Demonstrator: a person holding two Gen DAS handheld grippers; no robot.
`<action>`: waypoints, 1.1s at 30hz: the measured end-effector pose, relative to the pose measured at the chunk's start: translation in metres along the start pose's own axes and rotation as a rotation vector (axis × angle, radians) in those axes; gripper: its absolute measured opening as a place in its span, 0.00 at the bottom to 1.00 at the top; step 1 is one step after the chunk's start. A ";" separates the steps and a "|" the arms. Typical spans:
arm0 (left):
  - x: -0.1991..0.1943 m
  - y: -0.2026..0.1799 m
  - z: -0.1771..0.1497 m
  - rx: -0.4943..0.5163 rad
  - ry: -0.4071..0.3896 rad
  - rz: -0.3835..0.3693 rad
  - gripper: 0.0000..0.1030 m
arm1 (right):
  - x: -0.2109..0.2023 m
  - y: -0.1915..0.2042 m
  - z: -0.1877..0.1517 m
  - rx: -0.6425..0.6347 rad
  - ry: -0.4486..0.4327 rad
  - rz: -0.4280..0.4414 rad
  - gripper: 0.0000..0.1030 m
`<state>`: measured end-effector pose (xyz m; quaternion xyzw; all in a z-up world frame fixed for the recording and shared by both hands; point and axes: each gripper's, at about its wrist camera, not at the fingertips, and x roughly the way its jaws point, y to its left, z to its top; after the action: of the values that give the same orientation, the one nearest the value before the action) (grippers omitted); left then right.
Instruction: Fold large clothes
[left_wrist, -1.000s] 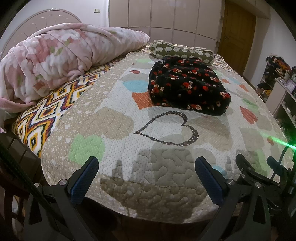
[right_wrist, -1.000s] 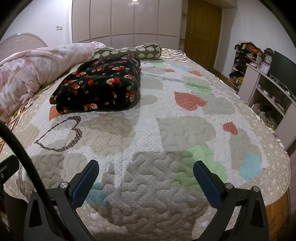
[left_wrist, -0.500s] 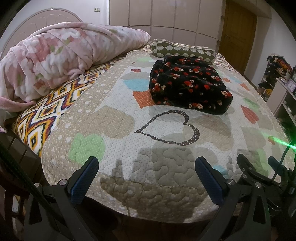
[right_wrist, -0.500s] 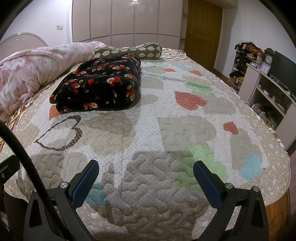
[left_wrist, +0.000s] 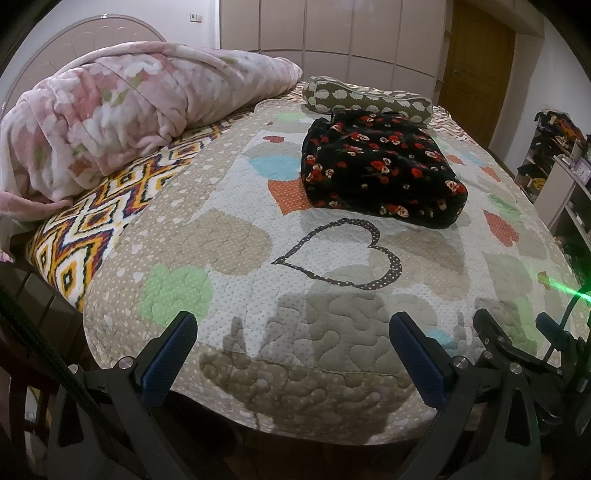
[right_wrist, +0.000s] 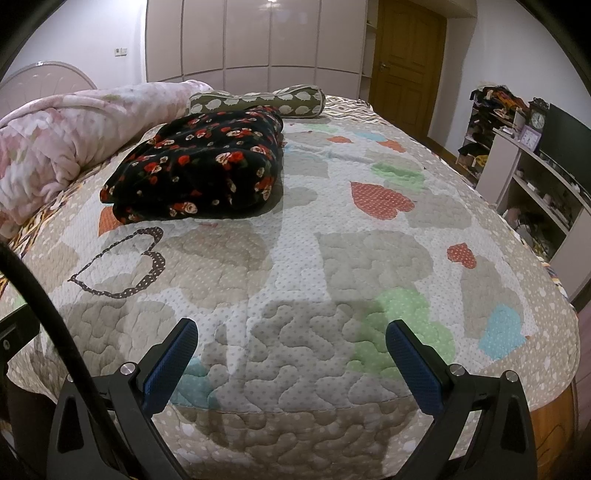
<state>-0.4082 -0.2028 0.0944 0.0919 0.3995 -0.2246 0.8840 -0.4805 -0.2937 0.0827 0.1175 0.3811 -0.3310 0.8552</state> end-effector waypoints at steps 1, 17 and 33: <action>0.000 0.000 0.001 0.000 0.000 -0.001 1.00 | 0.001 0.001 0.002 -0.002 0.000 0.000 1.00; 0.009 0.035 0.017 0.015 -0.055 0.104 1.00 | 0.007 0.003 0.018 -0.091 -0.042 -0.029 1.00; 0.036 0.006 0.037 0.124 0.044 0.081 1.00 | 0.028 -0.010 0.033 -0.095 0.006 0.014 1.00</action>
<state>-0.3599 -0.2213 0.0915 0.1673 0.4000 -0.2111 0.8761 -0.4550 -0.3295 0.0853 0.0805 0.3981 -0.3060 0.8611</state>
